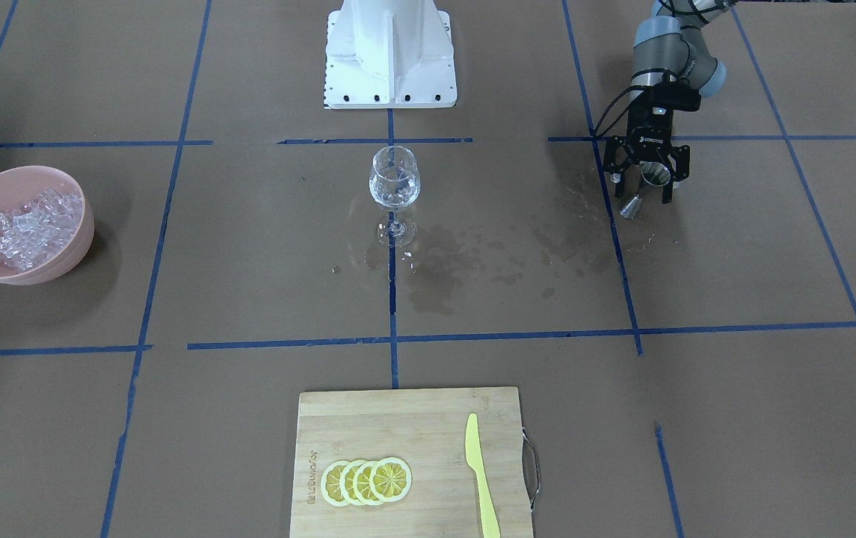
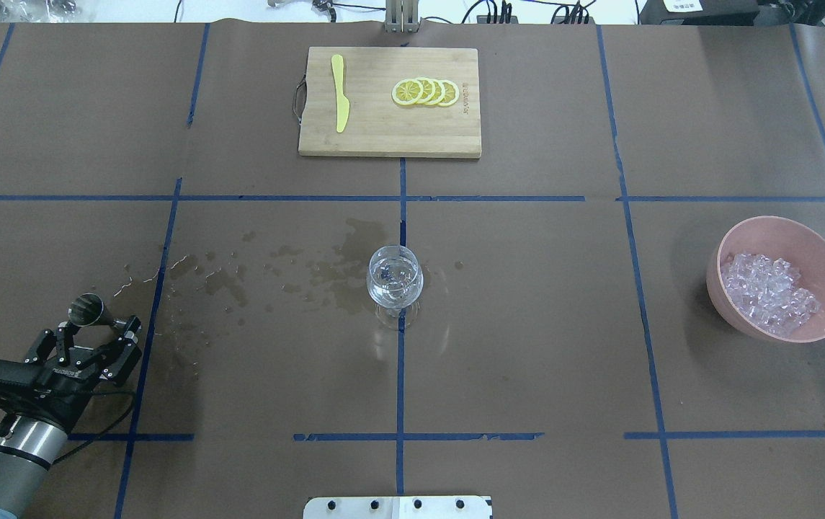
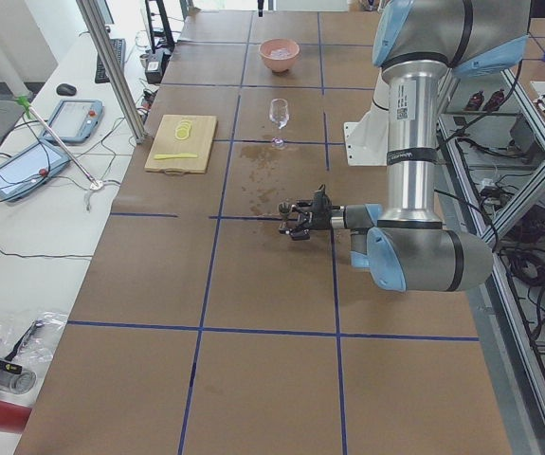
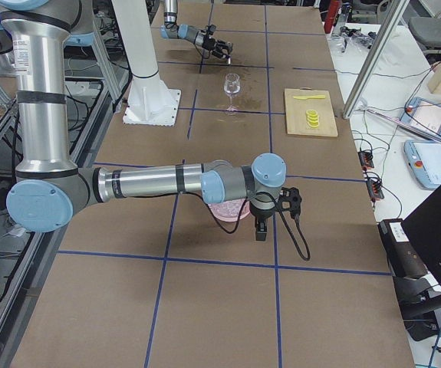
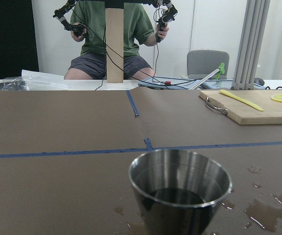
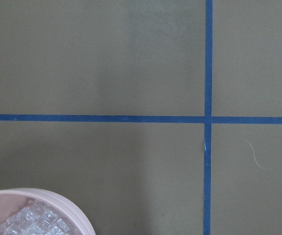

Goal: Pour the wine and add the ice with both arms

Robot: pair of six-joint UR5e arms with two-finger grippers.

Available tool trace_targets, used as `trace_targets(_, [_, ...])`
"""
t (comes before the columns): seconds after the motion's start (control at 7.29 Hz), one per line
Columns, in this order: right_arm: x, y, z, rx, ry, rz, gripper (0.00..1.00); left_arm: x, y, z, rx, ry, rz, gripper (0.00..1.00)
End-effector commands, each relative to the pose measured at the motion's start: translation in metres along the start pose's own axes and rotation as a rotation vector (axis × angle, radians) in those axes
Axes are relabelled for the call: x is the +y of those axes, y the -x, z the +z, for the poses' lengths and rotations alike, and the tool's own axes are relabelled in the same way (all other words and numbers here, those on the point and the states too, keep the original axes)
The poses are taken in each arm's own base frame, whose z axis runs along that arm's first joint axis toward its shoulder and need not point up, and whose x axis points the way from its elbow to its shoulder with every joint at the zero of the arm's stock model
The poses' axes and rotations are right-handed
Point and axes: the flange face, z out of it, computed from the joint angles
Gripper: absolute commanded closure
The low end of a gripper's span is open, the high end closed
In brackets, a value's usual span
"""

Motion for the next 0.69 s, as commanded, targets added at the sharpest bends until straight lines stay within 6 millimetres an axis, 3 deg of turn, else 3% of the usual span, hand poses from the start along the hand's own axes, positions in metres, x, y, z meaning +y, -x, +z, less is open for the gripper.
trace_targets(0.0, [-0.0001,0.0008,-0.0007,0.000,-0.001,0.000,0.00,0.0002,-0.0010,0.0002,0.001,0.000,0.019,0.21])
trace_targets(0.55, [0.0000,-0.0004,0.0004,0.000,0.001,0.002,0.00,0.0006,-0.0005,0.0009,-0.001,-0.001,0.019,0.56])
